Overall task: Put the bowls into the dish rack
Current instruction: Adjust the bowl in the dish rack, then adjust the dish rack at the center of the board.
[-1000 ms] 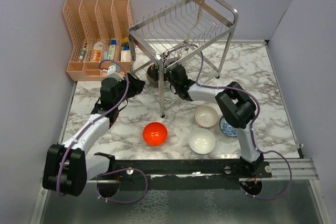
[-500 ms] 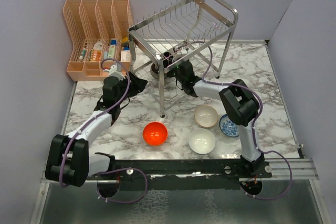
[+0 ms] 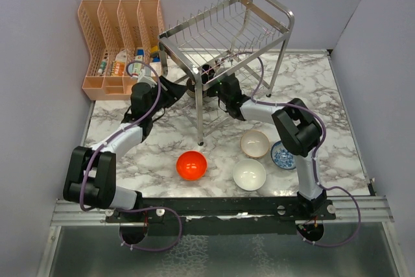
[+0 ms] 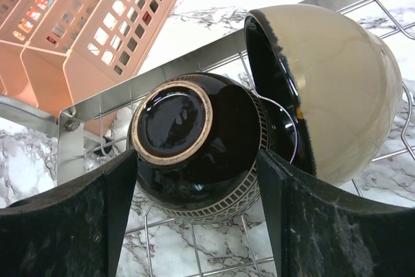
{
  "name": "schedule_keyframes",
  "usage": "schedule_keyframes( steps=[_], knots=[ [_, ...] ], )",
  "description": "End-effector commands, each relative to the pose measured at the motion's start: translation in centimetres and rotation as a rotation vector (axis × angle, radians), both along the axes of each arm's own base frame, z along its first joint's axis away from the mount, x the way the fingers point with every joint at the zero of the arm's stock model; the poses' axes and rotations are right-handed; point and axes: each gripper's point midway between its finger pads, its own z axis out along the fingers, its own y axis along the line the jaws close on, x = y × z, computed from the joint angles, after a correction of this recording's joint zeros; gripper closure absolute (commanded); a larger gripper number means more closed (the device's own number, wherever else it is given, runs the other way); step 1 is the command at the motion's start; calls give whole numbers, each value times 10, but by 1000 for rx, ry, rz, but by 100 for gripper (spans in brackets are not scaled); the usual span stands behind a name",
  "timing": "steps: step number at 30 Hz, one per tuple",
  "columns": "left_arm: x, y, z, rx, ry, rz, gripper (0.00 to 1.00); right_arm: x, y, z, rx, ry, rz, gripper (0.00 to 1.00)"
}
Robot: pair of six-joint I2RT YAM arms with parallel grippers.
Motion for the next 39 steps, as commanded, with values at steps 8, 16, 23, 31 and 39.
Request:
schedule_keyframes(
  steps=[8,16,23,31,39],
  knots=[
    [17,0,-7,-86,91,55,47,-16,-7,31,28,-25,51,15],
    [19,3,-7,-133,116,92,47,-29,-19,46,41,-35,35,14],
    [22,9,-12,-171,140,149,47,-41,-39,49,9,-3,-11,13],
    [34,8,-30,-213,194,187,45,-67,-76,44,-50,45,-71,13],
    [58,1,-39,-229,203,193,45,-88,-115,37,-101,83,-104,12]
  ],
)
